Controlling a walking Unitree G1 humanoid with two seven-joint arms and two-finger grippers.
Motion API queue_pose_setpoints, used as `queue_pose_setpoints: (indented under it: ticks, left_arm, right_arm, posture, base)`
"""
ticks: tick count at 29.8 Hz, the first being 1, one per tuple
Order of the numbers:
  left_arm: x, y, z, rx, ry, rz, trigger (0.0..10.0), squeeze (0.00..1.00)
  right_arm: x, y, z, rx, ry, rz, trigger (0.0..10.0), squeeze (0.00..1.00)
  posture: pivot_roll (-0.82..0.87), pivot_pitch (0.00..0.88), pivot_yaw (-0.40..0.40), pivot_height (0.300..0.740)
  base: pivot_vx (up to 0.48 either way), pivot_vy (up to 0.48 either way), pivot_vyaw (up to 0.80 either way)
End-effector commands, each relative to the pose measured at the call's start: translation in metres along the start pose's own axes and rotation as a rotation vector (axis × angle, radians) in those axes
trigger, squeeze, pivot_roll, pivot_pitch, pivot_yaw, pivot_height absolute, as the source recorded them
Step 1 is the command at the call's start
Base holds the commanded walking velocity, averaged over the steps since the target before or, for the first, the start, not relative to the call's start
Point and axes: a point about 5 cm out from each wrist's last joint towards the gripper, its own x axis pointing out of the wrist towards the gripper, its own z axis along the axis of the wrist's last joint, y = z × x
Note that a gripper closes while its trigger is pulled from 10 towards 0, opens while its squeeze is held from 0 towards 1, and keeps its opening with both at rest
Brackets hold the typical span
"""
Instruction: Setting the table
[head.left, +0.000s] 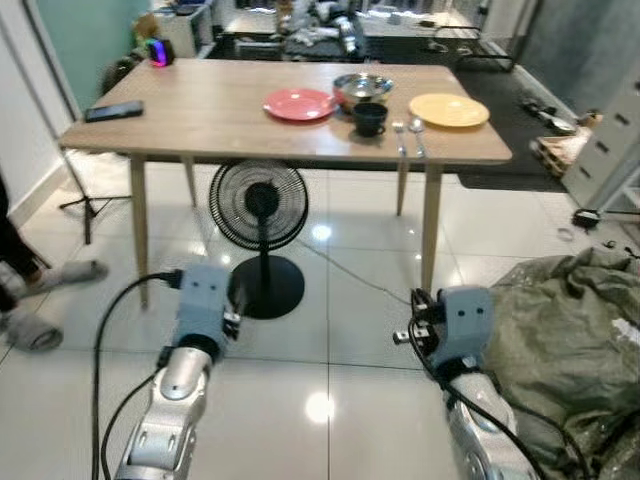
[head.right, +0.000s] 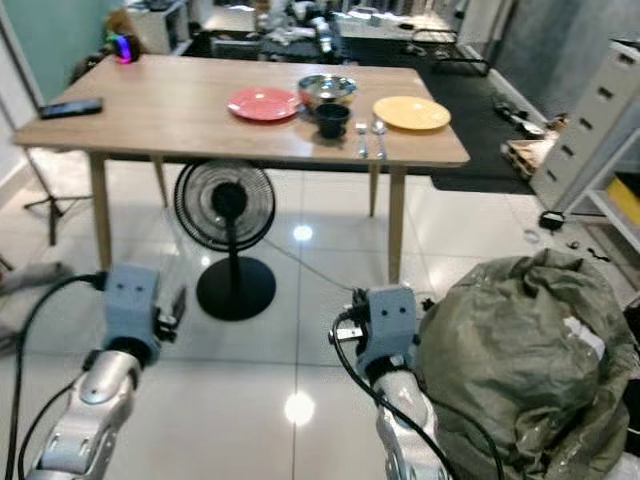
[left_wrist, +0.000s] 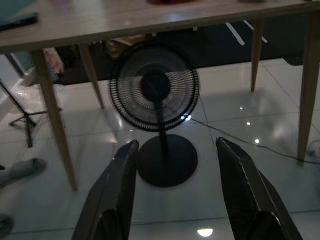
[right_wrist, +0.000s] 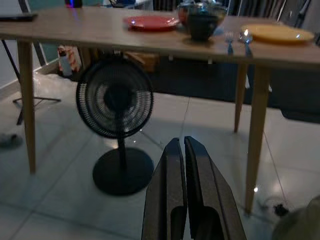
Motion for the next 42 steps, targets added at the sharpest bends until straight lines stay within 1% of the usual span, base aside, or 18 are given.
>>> queue_pose_setpoints:
  ticks: [1,4,7,11,18,21,23,24,27,29,30,31,33,34,35,36,37,42]
  left_arm:
    - [-0.006,0.007,-0.005,-0.011,0.021,0.043,10.0,0.25]
    - [-0.013,0.024,-0.003,0.000,0.014,0.117,10.0,0.24]
    - [-0.015,0.032,-0.001,0.008,0.008,0.143,10.0,0.24]
    - [-0.017,0.036,0.001,0.017,-0.008,0.162,10.0,0.24]
    - [-0.017,0.036,0.000,0.012,-0.003,0.169,10.0,0.24]
    - [-0.013,0.034,0.002,0.001,-0.004,0.151,10.0,0.24]
    - [-0.008,0.028,0.005,-0.005,-0.005,0.109,10.0,0.24]
    - [-0.008,0.028,0.005,-0.005,-0.005,0.109,10.0,0.24]
    - [-0.002,0.024,0.007,-0.002,-0.002,0.067,10.0,0.23]
    - [-0.002,0.024,0.007,-0.001,-0.002,0.063,10.0,0.23]
    - [0.000,0.022,0.007,-0.002,0.001,0.050,10.0,0.23]
    - [0.000,0.022,0.007,-0.002,0.001,0.050,10.0,0.23]
    - [0.001,0.021,0.007,-0.001,0.003,0.041,10.0,0.23]
    - [0.001,0.019,0.008,-0.001,0.003,0.029,10.0,0.23]
    - [0.001,0.019,0.008,-0.001,0.003,0.029,10.0,0.23]
    - [0.002,0.019,0.008,-0.002,0.003,0.023,10.0,0.23]
    - [0.002,0.019,0.009,-0.002,0.002,0.019,10.0,0.23]
    - [0.002,0.019,0.010,0.010,0.001,0.000,10.0,0.23]
  right_arm:
    - [0.001,0.002,-0.005,0.012,0.022,0.035,10.0,0.00]
    - [0.015,0.014,0.002,0.049,-0.002,0.103,10.0,0.00]
    - [0.025,0.020,0.008,0.103,-0.019,0.130,10.0,0.00]
    - [0.031,0.027,0.011,0.134,-0.019,0.173,10.0,0.00]
    - [0.033,0.030,0.008,0.126,-0.008,0.188,10.0,0.00]
    - [0.035,0.023,0.006,0.088,-0.001,0.131,10.0,0.00]
    - [0.036,0.013,0.006,0.068,-0.001,0.061,10.0,0.00]
    - [0.036,0.013,0.006,0.068,-0.001,0.061,10.0,0.00]
    - [0.033,0.003,0.004,0.003,0.013,0.000,10.0,0.00]
    - [0.032,0.002,0.004,-0.003,0.014,-0.004,10.0,0.00]
    - [0.031,-0.004,0.002,-0.047,0.026,-0.044,10.0,0.00]
    - [0.031,-0.004,0.002,-0.047,0.026,-0.044,10.0,0.00]
    - [0.030,-0.010,0.000,-0.089,0.052,-0.085,10.0,0.00]
    - [0.029,-0.023,-0.001,-0.134,0.061,-0.172,10.0,0.00]
    - [0.029,-0.023,-0.001,-0.134,0.061,-0.172,10.0,0.00]
    - [0.028,-0.032,-0.001,-0.157,0.062,-0.224,10.0,0.00]
    - [0.027,-0.035,0.000,-0.161,0.062,-0.238,10.0,0.00]
    - [0.024,-0.044,0.001,-0.151,0.057,-0.269,10.0,0.00]
  posture:
    - [-0.03,0.000,0.051,0.740]
    - [0.02,0.000,0.029,0.740]
    - [0.04,0.000,0.020,0.740]
    - [0.06,0.000,0.008,0.740]
    - [0.07,0.000,-0.006,0.740]
    - [0.07,0.000,-0.001,0.740]
    - [0.06,0.000,0.005,0.740]
    - [0.06,0.000,0.005,0.740]
    - [0.04,0.000,0.018,0.740]
    - [0.04,0.000,0.020,0.740]
    - [0.03,0.000,0.026,0.740]
    - [0.03,0.000,0.026,0.740]
    - [0.03,0.000,0.027,0.740]
    - [0.02,0.000,0.029,0.740]
    - [0.02,0.000,0.029,0.740]
    - [0.02,0.000,0.029,0.740]
    - [0.02,0.000,0.031,0.740]
    - [0.02,0.000,0.035,0.740]
  base:
    - [0.480,0.000,0.00]
    - [0.480,0.000,0.00]
    - [0.480,0.000,0.00]
    - [0.480,0.000,0.00]
    - [0.480,0.000,0.00]
    - [0.480,0.000,0.00]
    - [0.480,0.000,0.00]
    - [0.480,0.000,0.00]
    - [0.480,0.000,0.00]
    - [0.480,0.000,0.00]
    - [0.480,0.000,0.00]
    - [0.480,0.000,0.00]
    - [0.480,0.000,0.00]
    - [0.480,0.000,0.00]
    - [0.480,0.000,0.00]
    - [0.480,0.000,0.00]
    - [0.480,0.000,0.00]
    - [0.480,0.000,0.00]
